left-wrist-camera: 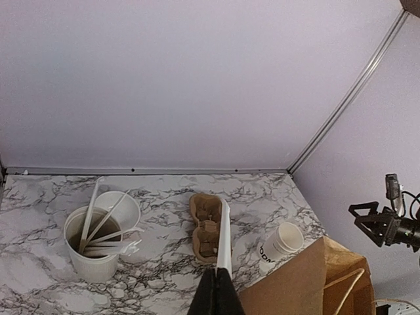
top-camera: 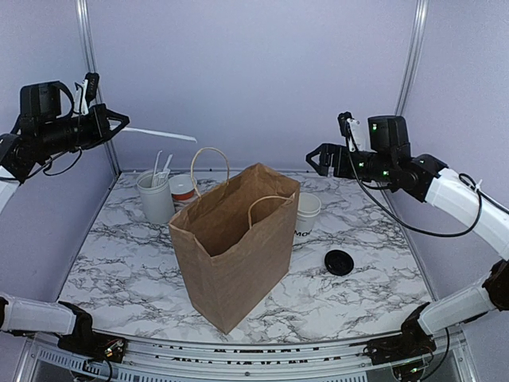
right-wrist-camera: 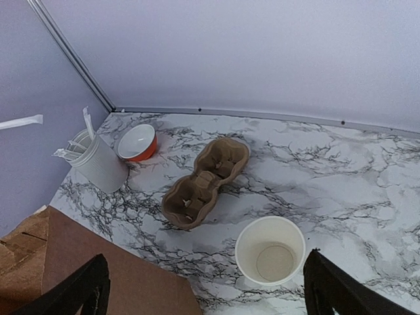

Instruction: Pack the takeout coffee

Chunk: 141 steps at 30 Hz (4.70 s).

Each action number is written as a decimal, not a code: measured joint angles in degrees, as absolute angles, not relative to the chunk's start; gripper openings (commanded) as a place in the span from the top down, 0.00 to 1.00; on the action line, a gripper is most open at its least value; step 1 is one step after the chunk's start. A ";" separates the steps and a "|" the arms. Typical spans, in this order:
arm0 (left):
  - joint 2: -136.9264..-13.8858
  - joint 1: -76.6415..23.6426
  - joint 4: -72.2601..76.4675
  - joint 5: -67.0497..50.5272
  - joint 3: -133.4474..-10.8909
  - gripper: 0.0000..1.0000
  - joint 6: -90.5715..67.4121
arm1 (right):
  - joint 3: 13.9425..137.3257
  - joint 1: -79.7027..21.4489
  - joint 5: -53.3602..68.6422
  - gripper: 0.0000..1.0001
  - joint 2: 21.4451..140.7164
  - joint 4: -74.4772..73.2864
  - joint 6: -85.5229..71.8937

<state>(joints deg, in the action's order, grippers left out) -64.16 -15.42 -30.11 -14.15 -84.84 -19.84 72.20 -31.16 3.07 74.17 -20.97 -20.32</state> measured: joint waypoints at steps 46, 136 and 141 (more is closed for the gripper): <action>-80.34 -44.75 -46.48 -18.63 -108.79 1.00 -2.81 | 71.61 -31.16 -4.86 0.00 71.24 -24.88 -19.03; -45.76 -16.05 5.17 16.82 -25.50 0.01 -27.62 | 11.75 0.84 -27.29 0.00 72.23 48.99 -9.76; -46.96 -16.05 7.86 19.77 -24.47 0.01 -27.64 | 8.95 2.15 -23.05 0.00 82.04 61.98 -7.14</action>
<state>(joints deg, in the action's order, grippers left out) -46.96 -16.05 7.86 19.77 -24.47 -27.64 8.95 2.15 -23.05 82.04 61.98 -7.14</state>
